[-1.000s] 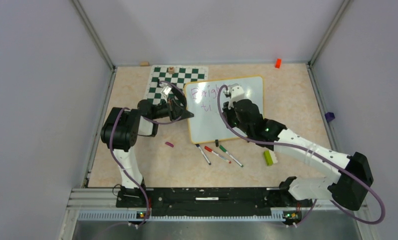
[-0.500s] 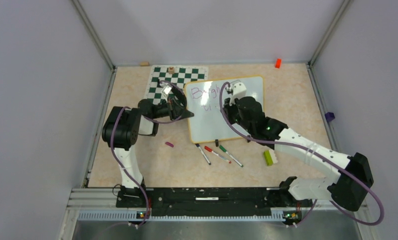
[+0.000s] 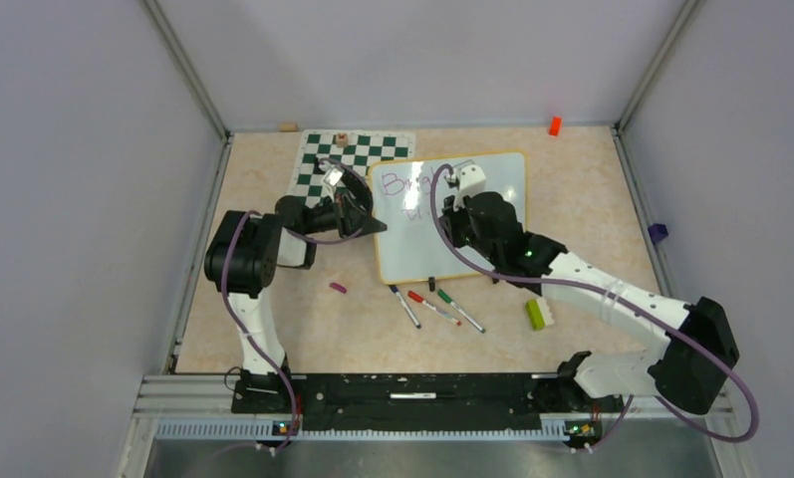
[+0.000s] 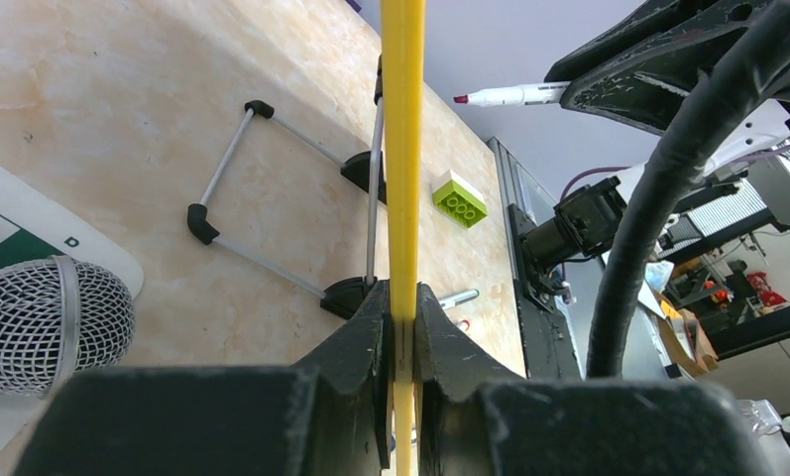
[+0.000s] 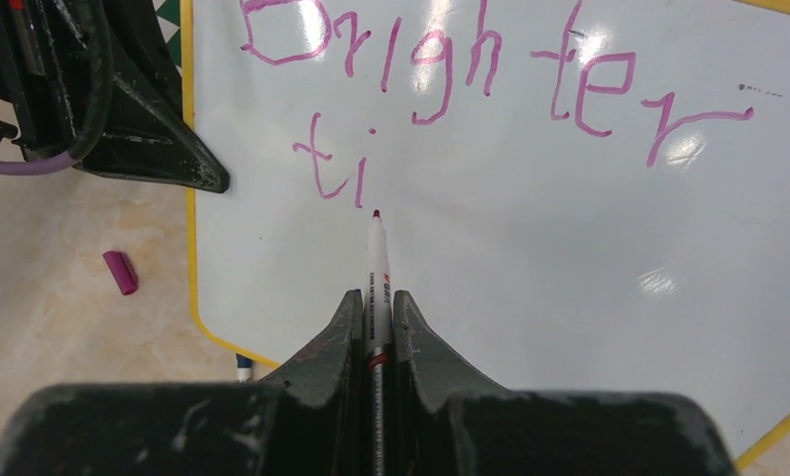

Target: Write a sentence on the whiteboard

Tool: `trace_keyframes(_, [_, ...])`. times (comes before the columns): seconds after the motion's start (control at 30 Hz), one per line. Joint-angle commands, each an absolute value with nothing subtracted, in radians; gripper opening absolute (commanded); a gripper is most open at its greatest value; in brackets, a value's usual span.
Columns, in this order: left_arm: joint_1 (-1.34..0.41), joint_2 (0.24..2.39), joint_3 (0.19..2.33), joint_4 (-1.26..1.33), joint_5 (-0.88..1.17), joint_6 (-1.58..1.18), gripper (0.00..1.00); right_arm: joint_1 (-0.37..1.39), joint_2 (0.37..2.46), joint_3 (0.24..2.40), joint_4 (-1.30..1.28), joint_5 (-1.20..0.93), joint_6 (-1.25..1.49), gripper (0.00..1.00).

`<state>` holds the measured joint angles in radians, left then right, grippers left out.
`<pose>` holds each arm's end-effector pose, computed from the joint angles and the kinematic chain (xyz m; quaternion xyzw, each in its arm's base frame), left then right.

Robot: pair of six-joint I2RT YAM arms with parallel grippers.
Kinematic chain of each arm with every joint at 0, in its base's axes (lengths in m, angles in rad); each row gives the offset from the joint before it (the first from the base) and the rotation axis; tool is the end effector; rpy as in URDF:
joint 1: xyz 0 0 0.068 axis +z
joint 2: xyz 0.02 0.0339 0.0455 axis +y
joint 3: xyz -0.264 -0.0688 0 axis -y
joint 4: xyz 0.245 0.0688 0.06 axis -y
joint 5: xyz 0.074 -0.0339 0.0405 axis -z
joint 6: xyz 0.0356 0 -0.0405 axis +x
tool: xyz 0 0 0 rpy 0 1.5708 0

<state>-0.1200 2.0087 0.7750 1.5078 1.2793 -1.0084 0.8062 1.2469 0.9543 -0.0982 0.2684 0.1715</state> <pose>0.3441 -0.0758 0.1640 0.2214 0.6419 -0.6466 0.3476 0.2062 0.2013 0.3093 -0.1862 0.8056 0.1608 0.5390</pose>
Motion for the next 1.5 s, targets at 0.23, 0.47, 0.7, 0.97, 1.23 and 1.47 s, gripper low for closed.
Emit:
trace_keyframes(0.23, [-0.116,2.051,0.844,1.620,1.282,-1.055,0.00,0.798,1.290,1.050,-0.092,0.293,0.147,0.00])
trace_keyframes(0.47, [-0.117,2.045,0.838,1.620,1.282,-1.049,0.00,0.797,1.341,1.097,-0.112,0.310,0.146,0.00])
trace_keyframes(0.7, [-0.116,2.044,0.838,1.620,1.282,-1.049,0.00,0.796,1.376,1.129,-0.126,0.324,0.144,0.00])
trace_keyframes(0.97, [-0.117,2.041,0.835,1.620,1.282,-1.046,0.00,0.798,1.404,1.143,-0.129,0.361,0.138,0.00])
trace_keyframes(1.23, [-0.117,2.039,0.833,1.620,1.282,-1.045,0.00,0.797,1.435,1.153,-0.129,0.369,0.136,0.00])
trace_keyframes(1.47, [-0.117,2.039,0.832,1.620,1.282,-1.043,0.00,0.797,1.439,1.149,-0.145,0.379,0.138,0.00])
